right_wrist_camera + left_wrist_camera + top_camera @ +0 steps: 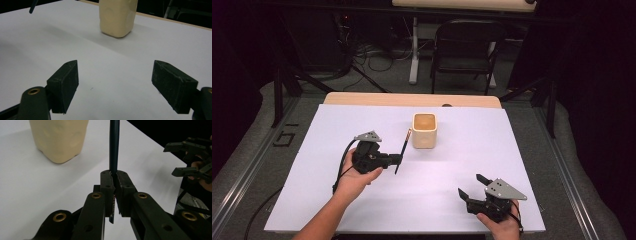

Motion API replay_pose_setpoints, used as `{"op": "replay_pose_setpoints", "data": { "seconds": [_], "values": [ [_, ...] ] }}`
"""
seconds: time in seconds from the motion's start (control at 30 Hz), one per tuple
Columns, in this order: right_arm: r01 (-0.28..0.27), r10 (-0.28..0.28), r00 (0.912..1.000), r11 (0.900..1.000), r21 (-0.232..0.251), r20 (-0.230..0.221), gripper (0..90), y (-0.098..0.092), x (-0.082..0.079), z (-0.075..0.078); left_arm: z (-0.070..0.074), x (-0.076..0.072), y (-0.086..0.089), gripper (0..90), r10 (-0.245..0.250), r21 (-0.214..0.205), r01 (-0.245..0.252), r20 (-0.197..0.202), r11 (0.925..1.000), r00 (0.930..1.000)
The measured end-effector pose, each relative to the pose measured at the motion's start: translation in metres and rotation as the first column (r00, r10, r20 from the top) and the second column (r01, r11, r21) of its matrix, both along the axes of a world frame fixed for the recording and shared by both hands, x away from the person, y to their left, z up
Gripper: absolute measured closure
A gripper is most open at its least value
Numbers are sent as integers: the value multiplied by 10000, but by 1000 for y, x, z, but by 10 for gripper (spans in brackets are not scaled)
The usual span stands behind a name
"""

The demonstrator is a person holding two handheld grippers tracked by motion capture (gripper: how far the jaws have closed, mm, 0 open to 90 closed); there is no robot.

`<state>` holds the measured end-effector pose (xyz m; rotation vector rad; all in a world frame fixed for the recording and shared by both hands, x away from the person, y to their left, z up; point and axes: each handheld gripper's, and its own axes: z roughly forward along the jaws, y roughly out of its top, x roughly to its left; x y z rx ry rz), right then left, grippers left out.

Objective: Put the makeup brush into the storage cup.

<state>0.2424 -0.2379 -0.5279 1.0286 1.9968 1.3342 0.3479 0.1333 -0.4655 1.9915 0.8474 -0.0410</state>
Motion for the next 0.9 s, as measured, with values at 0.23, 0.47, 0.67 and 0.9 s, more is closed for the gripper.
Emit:
{"op": "replay_pose_setpoints", "data": {
  "seconds": [0.23,0.47,0.67,0.9],
  "values": [
    [2,-2,10000,10000,-47,-53,215,1,1,-1,-2,-3,-2,849,-71,-326,73,55,9994,10000],
    [-17,16,9999,9999,-102,-114,215,1,0,0,-5,-4,-2,849,-33,-396,36,72,9992,10000],
    [9,-10,9999,9999,-119,-139,215,4,0,1,-7,-4,-2,849,1,-410,0,38,9992,10000],
    [-310,290,9983,9988,-385,-514,213,14,4,13,-8,-4,0,849,6,-417,-5,23,9991,10000]
  ]
}}
